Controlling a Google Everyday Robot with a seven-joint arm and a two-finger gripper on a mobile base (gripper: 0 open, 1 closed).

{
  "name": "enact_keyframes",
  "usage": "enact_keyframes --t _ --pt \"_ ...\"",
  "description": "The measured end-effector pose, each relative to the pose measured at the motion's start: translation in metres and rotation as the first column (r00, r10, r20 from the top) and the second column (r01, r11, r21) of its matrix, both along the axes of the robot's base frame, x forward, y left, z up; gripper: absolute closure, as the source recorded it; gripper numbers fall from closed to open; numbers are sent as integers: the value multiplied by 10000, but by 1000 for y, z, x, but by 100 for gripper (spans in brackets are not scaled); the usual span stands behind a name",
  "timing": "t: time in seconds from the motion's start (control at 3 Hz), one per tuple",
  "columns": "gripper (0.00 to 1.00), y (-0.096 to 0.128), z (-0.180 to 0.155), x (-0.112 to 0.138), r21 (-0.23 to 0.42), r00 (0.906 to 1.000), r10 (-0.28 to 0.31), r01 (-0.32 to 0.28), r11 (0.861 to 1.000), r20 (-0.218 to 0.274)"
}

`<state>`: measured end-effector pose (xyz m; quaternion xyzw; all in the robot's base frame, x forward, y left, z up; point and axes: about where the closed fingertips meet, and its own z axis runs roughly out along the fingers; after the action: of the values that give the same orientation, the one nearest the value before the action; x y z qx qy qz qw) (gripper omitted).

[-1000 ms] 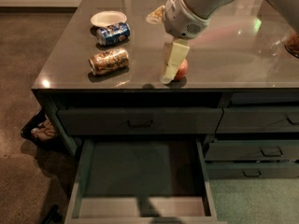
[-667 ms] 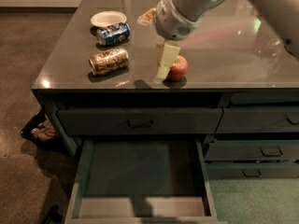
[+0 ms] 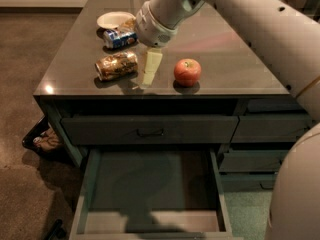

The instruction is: Place orange can into middle drawer

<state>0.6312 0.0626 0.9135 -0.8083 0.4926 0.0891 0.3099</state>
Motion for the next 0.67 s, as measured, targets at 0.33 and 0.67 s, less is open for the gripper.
enact_keyframes --t 0.33,0.67 --pt "0 2 -1 1 -23 10000 31 -31 10000 31" --pt "0 9 -3 5 -110 9998 148 -146 9998 153"
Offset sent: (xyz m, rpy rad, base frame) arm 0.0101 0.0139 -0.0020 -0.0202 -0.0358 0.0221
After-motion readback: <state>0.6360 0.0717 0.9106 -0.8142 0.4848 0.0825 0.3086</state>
